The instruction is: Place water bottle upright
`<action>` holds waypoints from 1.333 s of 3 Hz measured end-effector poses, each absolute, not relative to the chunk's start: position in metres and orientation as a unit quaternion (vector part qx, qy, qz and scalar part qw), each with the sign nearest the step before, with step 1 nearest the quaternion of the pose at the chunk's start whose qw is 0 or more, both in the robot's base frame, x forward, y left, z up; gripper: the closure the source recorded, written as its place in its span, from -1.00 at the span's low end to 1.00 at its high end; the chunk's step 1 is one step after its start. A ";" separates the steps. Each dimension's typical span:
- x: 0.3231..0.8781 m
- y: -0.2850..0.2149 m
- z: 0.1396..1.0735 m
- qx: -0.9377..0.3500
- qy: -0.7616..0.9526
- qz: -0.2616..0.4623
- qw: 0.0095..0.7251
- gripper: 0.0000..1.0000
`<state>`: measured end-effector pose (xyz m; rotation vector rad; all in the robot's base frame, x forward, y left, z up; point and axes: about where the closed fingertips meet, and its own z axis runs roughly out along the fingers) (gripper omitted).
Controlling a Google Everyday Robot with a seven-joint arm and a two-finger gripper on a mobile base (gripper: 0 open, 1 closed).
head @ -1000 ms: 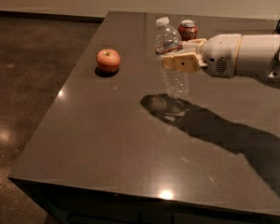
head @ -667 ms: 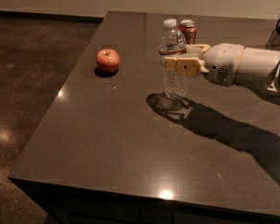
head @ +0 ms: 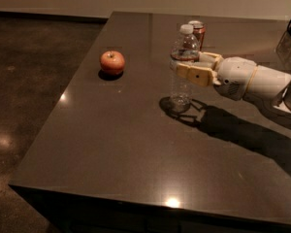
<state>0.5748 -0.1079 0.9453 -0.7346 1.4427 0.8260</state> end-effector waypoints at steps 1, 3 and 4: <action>0.574 -0.111 0.940 -0.334 0.596 0.366 0.632 0.53; 0.567 -0.111 0.936 -0.371 0.552 0.360 0.654 -0.71; 0.567 -0.109 0.937 -0.373 0.551 0.361 0.653 -1.00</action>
Offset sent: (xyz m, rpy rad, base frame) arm -0.0073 -0.0121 -0.0111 0.0353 -0.1868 0.0807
